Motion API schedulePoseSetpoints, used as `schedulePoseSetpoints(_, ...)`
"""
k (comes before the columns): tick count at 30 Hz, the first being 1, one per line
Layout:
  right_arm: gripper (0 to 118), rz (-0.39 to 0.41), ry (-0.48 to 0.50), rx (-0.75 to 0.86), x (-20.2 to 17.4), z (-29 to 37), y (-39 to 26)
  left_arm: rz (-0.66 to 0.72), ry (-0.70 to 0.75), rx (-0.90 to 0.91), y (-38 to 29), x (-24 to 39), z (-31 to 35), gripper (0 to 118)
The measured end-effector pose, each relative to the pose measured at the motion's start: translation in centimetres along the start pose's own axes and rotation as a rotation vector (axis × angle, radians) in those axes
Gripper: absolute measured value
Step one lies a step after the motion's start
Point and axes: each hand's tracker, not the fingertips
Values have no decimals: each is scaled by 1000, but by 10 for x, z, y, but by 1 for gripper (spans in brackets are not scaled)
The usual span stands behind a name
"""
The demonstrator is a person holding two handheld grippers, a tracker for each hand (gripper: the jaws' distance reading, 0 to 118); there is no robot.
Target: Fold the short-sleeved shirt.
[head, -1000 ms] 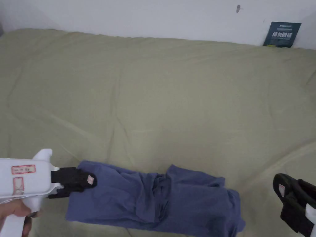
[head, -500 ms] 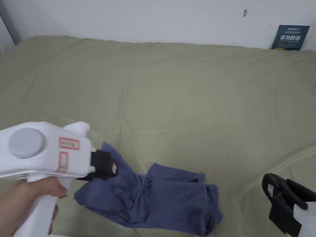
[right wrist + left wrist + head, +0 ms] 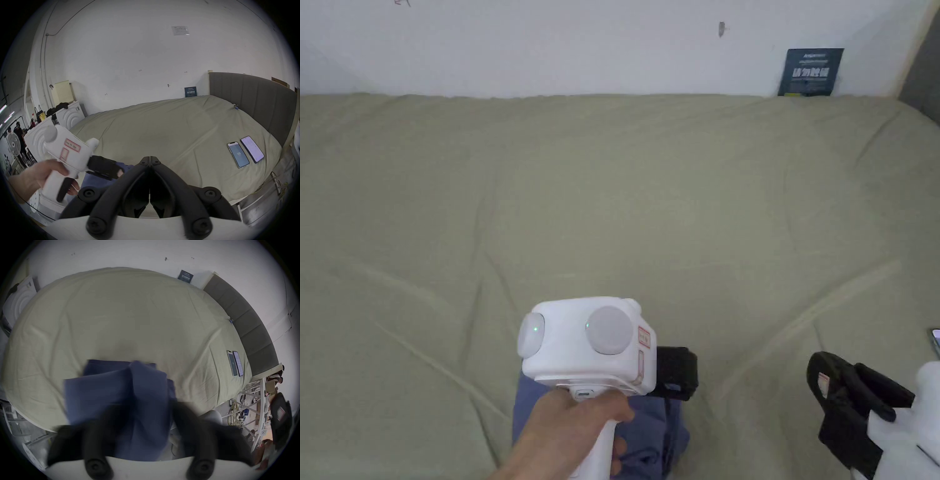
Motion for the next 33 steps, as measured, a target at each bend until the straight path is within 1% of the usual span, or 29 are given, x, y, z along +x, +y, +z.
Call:
schedulePoseSetpoints(1,0,-5,-4,1,3,2,0,-31,29,-17,0,0,1,112)
schedulePoseSetpoints(3,0,-11,-15,4,9,5,1,-20,23,-17,-3,-3,7,112)
schedulePoseSetpoints(5,0,-16,-29,6,14,6,0,-19,-17,-11,-2,-9,28,111)
schedulePoseSetpoints(7,0,-25,-32,3,18,5,0,0,-63,17,-1,-21,48,104)
schedulePoseSetpoints(8,0,-28,-34,-1,19,4,0,3,-85,39,-1,-27,61,94)
schedulePoseSetpoints(9,0,-29,-36,-4,19,3,-1,9,-98,59,-1,-33,73,62)
schedulePoseSetpoints(10,0,-32,-38,-10,19,1,-2,-8,-113,105,-1,-42,84,18)
schedulePoseSetpoints(11,0,-35,-35,-17,19,-1,-4,-33,-143,139,-1,-52,91,0)
schedulePoseSetpoints(12,0,-39,-29,-25,19,-4,-6,-26,-181,141,-3,-61,91,0)
schedulePoseSetpoints(13,0,-44,-26,-35,18,-6,-7,5,-177,143,-3,-70,90,0)
schedulePoseSetpoints(14,0,-47,-20,-43,17,-9,-9,-18,-168,135,-2,-79,87,0)
schedulePoseSetpoints(16,0,-53,-7,-60,15,-12,-12,-8,-214,140,-7,-91,77,0)
schedulePoseSetpoints(17,0,-54,-5,-66,14,-14,-14,-14,-261,134,-10,-96,67,0)
schedulePoseSetpoints(18,0,-55,-3,-72,13,-15,-15,5,-341,117,-12,-99,58,0)
schedulePoseSetpoints(19,0,-59,2,-83,12,-17,-16,21,-388,87,-24,-92,49,0)
schedulePoseSetpoints(21,0,-66,8,-97,11,-19,-18,50,-427,46,-32,-91,19,0)
schedulePoseSetpoints(24,0,-79,21,-121,9,-21,-19,47,-425,-8,-33,-102,-37,0)
schedulePoseSetpoints(26,0,-88,36,-144,9,-23,-19,88,-493,-30,-40,-105,-58,0)
schedulePoseSetpoints(27,0,-92,47,-158,9,-25,-19,109,-530,-21,-41,-105,-57,0)
schedulePoseSetpoints(30,0,-83,83,-198,3,-36,-19,82,-519,-5,-36,-102,-35,0)
schedulePoseSetpoints(32,0,-80,138,-250,-7,-55,-20,43,-511,53,-34,-102,3,0)
schedulePoseSetpoints(33,0,-86,182,-273,-13,-66,-21,41,-506,71,-33,-107,18,0)
